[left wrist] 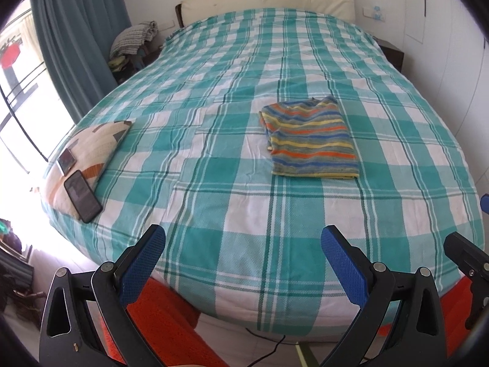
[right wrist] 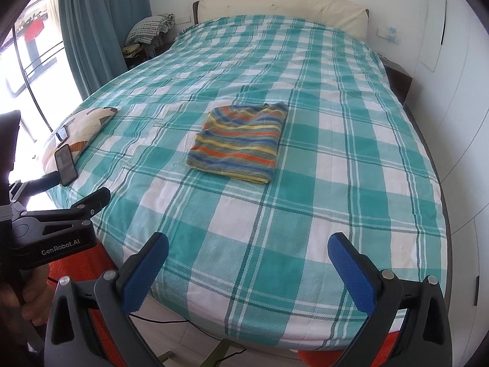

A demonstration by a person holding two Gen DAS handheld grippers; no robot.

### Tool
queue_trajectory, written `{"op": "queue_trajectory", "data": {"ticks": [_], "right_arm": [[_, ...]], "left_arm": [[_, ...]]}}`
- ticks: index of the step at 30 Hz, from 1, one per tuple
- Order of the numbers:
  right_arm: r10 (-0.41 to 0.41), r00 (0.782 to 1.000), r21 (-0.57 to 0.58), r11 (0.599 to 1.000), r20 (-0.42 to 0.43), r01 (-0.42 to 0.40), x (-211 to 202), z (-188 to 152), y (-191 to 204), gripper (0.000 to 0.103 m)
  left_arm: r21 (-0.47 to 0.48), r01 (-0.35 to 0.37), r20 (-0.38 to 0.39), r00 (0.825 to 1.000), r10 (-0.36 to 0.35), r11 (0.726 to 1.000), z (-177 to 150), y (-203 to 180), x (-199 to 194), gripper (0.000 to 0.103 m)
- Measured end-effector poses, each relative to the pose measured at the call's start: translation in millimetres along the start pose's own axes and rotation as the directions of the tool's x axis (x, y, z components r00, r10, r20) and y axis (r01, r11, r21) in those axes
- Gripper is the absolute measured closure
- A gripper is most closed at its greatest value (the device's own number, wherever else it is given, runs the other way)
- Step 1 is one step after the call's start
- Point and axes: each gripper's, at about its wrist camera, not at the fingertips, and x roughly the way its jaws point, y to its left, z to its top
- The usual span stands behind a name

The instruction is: Fold small clothes

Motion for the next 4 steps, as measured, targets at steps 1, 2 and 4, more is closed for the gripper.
{"op": "queue_trajectory", "data": {"ticks": [1,2,4], "right_arm": [[-0.001,1.0,-0.001,1.0,0.0,0.001,0.2,0.0,0.1,0.0],[-0.001,1.0,-0.001,1.0,0.001,0.001,0.5,-0.1,-0.2,0.0],[0.001,1.0,0.004,1.0,0.003,-0.001,0.4,0.2,-0.6,0.0]], "left_arm": [[-0.005,0.0,0.003,1.0,0.0,1.0,-0.3,0.4,-0.7,0.001],[-0.008,-0.002,0.01,1.0,0.002,1.0,-0.5,0.5,-1.9,0.001],[-0.004,-0.013,0.021,1.0,0.013,1.0,-0.9,0.0,-5.0,0.001]]}}
